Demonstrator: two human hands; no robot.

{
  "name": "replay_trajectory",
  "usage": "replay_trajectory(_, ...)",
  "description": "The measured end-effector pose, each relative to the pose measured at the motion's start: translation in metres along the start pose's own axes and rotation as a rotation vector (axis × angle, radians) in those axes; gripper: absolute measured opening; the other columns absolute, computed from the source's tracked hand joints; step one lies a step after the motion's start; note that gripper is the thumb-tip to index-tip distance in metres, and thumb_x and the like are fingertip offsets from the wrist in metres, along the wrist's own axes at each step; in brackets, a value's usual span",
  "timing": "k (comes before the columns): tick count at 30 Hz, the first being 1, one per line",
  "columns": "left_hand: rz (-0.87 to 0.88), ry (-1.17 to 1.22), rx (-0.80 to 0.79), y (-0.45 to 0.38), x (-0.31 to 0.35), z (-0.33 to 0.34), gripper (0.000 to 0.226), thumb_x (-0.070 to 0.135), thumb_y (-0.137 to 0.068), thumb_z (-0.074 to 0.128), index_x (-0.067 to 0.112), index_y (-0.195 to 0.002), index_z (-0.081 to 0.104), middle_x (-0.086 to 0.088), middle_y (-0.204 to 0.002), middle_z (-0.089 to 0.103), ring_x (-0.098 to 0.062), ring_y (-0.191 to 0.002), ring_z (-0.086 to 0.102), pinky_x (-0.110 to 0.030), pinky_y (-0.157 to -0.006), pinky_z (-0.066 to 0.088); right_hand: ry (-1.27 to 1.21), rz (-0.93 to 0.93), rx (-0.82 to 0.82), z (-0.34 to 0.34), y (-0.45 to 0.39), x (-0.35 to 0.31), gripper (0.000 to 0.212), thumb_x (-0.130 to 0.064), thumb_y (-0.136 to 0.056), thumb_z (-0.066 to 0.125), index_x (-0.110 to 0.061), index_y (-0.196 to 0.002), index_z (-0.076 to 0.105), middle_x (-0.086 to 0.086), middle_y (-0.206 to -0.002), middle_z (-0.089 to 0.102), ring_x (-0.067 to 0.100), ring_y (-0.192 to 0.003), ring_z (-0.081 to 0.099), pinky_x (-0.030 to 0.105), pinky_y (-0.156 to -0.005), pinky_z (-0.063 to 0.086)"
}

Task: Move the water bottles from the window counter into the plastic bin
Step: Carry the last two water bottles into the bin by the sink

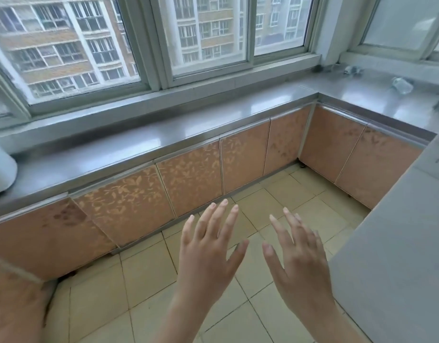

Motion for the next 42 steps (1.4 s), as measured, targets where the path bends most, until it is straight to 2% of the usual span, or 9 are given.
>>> replay_trajectory(9,0.041,0.059,0.016,-0.17,-0.029,0.084,0.057,0.053,-0.095,0.038,0.026,-0.144,0.048,0.005,-0.15,0.048,-0.016,-0.138,0.044,-0.045,-0.112,0.026,0.04,0.061,0.032,0.051,-0.158,0.052,0.055,-0.05,-0.094,0.032,-0.025,-0.142,0.043,0.002,-0.151,0.04,0.022,-0.139,0.032,0.047,-0.111,0.022)
replay_trajectory(19,0.173,0.131,-0.075,-0.397,-0.064,0.187,0.057,0.055,-0.096,0.034,0.029,-0.145,0.047,0.007,-0.152,0.045,-0.013,-0.139,0.036,-0.038,-0.114,0.02,0.101,0.262,0.104,0.083,-0.35,0.124,0.056,-0.05,-0.094,0.03,-0.025,-0.142,0.042,0.001,-0.152,0.038,0.02,-0.14,0.032,0.043,-0.113,0.019)
replay_trajectory(23,0.235,0.198,-0.104,-0.465,-0.047,0.216,0.058,0.056,-0.097,0.031,0.03,-0.147,0.043,0.008,-0.154,0.042,-0.011,-0.141,0.031,-0.039,-0.115,0.023,0.113,0.343,0.128,0.087,-0.403,0.157,0.057,-0.05,-0.094,0.03,-0.025,-0.143,0.042,0.001,-0.153,0.037,0.02,-0.141,0.031,0.041,-0.114,0.016)
replay_trajectory(30,0.287,0.227,-0.152,-0.571,-0.014,0.294,0.057,0.055,-0.096,0.035,0.03,-0.146,0.044,0.009,-0.153,0.043,-0.011,-0.141,0.034,-0.04,-0.115,0.023,0.118,0.413,0.112,0.104,-0.494,0.241,0.059,-0.052,-0.093,0.028,-0.026,-0.144,0.041,-0.001,-0.155,0.034,0.018,-0.142,0.028,0.045,-0.116,0.018)
replay_trajectory(35,0.307,0.216,-0.175,-0.658,0.031,0.353,0.056,0.054,-0.097,0.035,0.029,-0.147,0.042,0.007,-0.153,0.043,-0.012,-0.141,0.03,-0.039,-0.114,0.018,0.139,0.411,0.122,0.105,-0.575,0.318,0.057,-0.05,-0.094,0.031,-0.023,-0.142,0.044,0.002,-0.152,0.039,0.023,-0.138,0.035,0.048,-0.113,0.024)
replay_trajectory(42,0.313,0.231,-0.213,-0.763,0.094,0.41,0.058,0.057,-0.097,0.032,0.031,-0.149,0.038,0.009,-0.155,0.039,-0.013,-0.143,0.033,-0.038,-0.115,0.017,0.161,0.419,0.109,0.089,-0.671,0.412,0.057,-0.051,-0.095,0.029,-0.027,-0.144,0.04,-0.001,-0.154,0.035,0.018,-0.141,0.029,0.042,-0.116,0.017)
Point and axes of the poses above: each hand's wrist, its own y-axis away from the middle knuckle, its own z-axis out of the palm, x = y × z, the point moved 8 cm from there along -y, towards the middle knuckle
